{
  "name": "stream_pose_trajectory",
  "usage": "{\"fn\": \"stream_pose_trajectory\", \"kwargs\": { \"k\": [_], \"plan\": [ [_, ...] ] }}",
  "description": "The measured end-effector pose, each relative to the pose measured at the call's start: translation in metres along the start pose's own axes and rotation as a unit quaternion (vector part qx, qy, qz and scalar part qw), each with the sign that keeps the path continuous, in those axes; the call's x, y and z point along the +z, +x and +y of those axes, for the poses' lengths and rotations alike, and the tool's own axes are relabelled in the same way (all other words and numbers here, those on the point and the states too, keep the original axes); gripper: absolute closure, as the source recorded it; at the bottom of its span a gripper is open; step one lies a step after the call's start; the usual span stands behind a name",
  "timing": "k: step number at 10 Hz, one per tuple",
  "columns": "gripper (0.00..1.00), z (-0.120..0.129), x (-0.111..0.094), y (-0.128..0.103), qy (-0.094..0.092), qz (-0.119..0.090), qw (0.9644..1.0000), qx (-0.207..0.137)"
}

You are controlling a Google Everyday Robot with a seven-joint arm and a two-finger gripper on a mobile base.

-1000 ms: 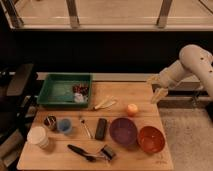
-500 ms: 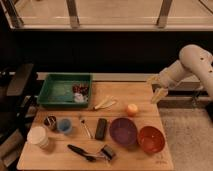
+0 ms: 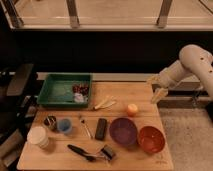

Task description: Place banana in purple bowl

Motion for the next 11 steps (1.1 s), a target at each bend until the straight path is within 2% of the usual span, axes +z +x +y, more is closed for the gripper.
{"fn": "stream_pose_trajectory", "kwargs": {
  "k": [3, 4, 6, 11],
  "plan": [
    [0.27, -0.001, 0.001, -0.001, 0.001, -0.005, 1.0000, 0.001],
    [0.27, -0.007, 0.005, -0.005, 0.007, -0.027, 0.9996, 0.009],
    [0.27, -0.026, 0.017, -0.021, 0.016, -0.048, 0.9987, 0.006],
    [0.27, -0.054, 0.057, -0.053, 0.014, -0.051, 0.9979, -0.038]
  ]
}}
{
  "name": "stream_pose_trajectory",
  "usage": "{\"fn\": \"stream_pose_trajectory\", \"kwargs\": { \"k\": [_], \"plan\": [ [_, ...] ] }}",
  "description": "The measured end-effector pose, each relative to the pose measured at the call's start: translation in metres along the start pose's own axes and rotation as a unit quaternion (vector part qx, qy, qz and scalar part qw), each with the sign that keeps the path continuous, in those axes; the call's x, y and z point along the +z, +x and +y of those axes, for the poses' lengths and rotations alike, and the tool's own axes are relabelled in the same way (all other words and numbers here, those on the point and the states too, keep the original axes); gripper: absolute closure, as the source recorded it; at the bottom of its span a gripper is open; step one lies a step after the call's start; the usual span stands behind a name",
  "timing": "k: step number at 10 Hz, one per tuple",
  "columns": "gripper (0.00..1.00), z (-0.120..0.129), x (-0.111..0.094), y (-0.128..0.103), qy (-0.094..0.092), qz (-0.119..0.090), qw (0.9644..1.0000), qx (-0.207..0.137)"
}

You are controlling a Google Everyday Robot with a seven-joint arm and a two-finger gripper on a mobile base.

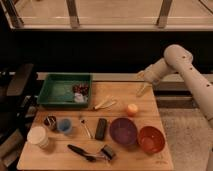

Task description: Place banana in purple bowl

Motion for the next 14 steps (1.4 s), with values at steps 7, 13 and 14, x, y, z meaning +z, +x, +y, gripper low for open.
{"fn": "stream_pose_trajectory", "kwargs": {
  "k": [7, 13, 14],
  "plan": [
    [0.27, -0.016, 0.098, -0.033, -0.048, -0.013, 0.9975, -0.050],
    [0.27, -0.019, 0.162, -0.036, -0.076, -0.067, 0.9920, -0.076],
    [0.27, -0.018, 0.174, -0.034, -0.082, -0.073, 0.9909, -0.077]
  ]
}}
